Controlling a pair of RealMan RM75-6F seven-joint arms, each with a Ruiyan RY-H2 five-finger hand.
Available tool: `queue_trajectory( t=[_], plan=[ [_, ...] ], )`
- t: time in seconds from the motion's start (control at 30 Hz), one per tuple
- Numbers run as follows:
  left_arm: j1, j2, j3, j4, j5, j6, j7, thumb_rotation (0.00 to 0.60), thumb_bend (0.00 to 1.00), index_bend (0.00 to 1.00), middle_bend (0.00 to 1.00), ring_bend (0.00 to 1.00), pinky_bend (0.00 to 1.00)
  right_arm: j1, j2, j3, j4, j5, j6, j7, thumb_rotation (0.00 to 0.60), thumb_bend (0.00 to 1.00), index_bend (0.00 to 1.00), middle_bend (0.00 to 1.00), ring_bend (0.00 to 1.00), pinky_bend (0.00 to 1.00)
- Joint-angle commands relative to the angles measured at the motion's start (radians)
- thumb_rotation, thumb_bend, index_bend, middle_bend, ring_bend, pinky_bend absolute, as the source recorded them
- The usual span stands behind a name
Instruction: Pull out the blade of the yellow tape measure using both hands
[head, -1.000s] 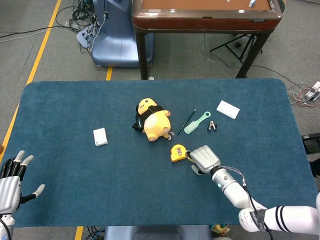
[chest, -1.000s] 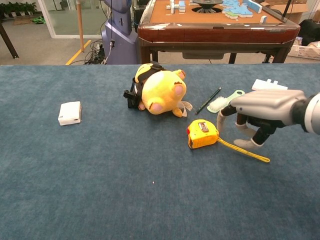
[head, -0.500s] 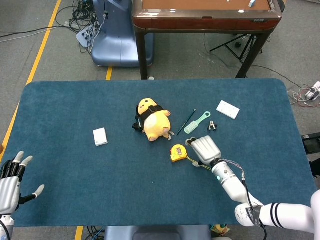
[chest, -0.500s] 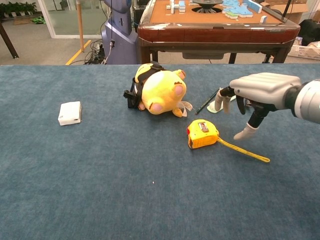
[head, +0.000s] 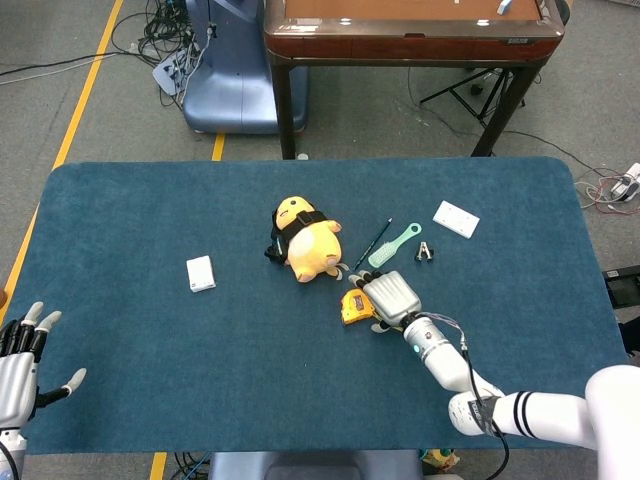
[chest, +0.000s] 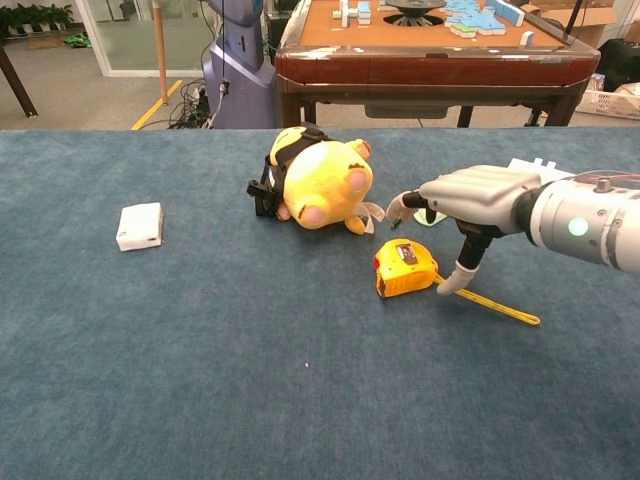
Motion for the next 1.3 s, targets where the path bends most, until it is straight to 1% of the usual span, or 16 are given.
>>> queue_trajectory(
  t=[0.03,0.1,0.17,0.3,0.53,0.73,0.93,1.1,1.2,1.3],
  plan=[
    [-0.001,0.002,-0.001,-0.003,-0.001,-0.002,0.002,0.6,0.17,0.14,0.0,0.0,0.0,0.011,-0.019,-0.002,0.022,0.0,-0.019,0.004,0.6,0.13,0.15,0.19,0.24,0.4],
    [-0.001,0.002,-0.001,-0.005,-0.002,-0.001,0.002,0.6,0.17,0.14,0.0,0.0,0.0,0.017,-0.028,-0.007,0.033,0.003,-0.032,0.0,0.6,0.17,0.15,0.19,0.24,0.4],
    [0.0,0.001,-0.001,-0.005,-0.004,-0.002,0.003,0.6,0.17,0.14,0.0,0.0,0.0,0.022,-0.034,-0.012,0.042,0.008,-0.041,-0.007,0.6,0.18,0.15,0.2,0.24,0.4],
    [-0.001,-0.003,-0.001,-0.003,-0.006,-0.003,0.004,0.6,0.17,0.14,0.0,0.0,0.0,0.025,-0.037,-0.025,0.044,0.017,-0.05,-0.012,0.6,0.18,0.15,0.22,0.24,0.4],
    [-0.008,-0.007,-0.004,0.005,-0.008,-0.015,0.004,0.6,0.17,0.14,0.0,0.0,0.0,0.001,-0.001,-0.048,-0.002,0.022,-0.016,-0.016,0.6,0.18,0.15,0.26,0.24,0.4],
    [-0.016,-0.008,-0.004,0.01,-0.006,-0.027,0.002,0.6,0.17,0.14,0.0,0.0,0.0,0.008,-0.03,-0.023,0.019,0.057,-0.005,-0.015,0.6,0.18,0.15,0.27,0.24,0.4],
    [-0.012,-0.002,-0.003,0.015,-0.011,-0.025,-0.008,0.6,0.17,0.14,0.0,0.0,0.0,0.031,-0.06,0.0,0.023,0.095,0.006,-0.044,0.6,0.18,0.15,0.28,0.25,0.4],
    [-0.008,0.0,0.0,0.021,-0.009,-0.023,-0.019,0.6,0.17,0.14,0.0,0.0,0.0,0.044,-0.076,0.011,0.027,0.121,0.014,-0.061,0.6,0.25,0.15,0.31,0.28,0.4],
    [-0.007,0.001,0.001,0.025,-0.009,-0.022,-0.023,0.6,0.17,0.14,0.0,0.0,0.0,0.048,-0.08,0.01,0.029,0.137,0.013,-0.068,0.6,0.28,0.17,0.33,0.3,0.4],
    [-0.005,0.001,0.001,0.027,-0.008,-0.019,-0.025,0.6,0.17,0.14,0.0,0.0,0.0,0.05,-0.081,0.003,0.025,0.151,0.017,-0.08,0.6,0.29,0.19,0.34,0.3,0.4]
  ],
)
